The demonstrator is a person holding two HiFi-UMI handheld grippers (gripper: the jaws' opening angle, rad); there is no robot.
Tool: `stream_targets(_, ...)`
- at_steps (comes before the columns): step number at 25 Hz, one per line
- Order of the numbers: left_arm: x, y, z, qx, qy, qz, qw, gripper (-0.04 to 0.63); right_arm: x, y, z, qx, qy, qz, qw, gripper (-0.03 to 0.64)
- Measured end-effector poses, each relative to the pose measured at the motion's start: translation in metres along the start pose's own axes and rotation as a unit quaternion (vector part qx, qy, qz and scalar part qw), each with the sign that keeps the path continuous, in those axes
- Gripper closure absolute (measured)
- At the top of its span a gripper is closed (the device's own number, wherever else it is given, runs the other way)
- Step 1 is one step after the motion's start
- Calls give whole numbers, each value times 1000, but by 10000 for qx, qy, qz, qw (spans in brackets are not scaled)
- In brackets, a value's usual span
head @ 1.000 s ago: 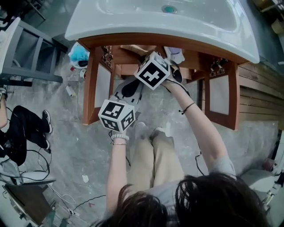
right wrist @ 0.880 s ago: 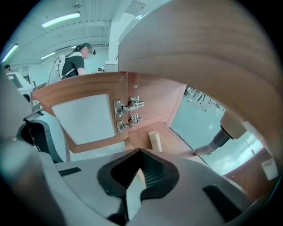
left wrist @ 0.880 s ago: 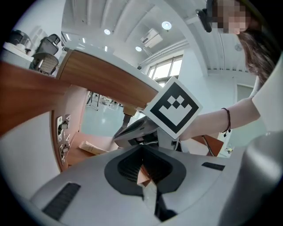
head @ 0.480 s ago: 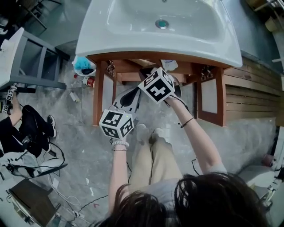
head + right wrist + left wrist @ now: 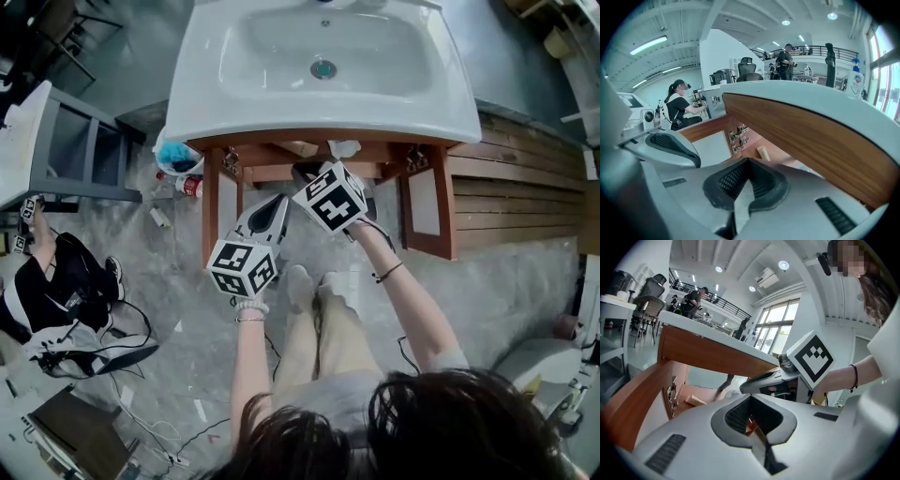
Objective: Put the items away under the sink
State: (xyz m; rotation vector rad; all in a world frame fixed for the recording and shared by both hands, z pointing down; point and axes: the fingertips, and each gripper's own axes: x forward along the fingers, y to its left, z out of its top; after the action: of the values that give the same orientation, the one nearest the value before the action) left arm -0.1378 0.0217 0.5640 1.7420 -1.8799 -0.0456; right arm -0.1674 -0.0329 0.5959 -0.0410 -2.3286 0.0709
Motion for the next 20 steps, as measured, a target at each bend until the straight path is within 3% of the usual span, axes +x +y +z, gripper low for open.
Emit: stream_targets(20, -3, -5, 31, -232, -162, 49, 9996, 598, -35, -7, 21, 440, -283, -105, 9986, 601)
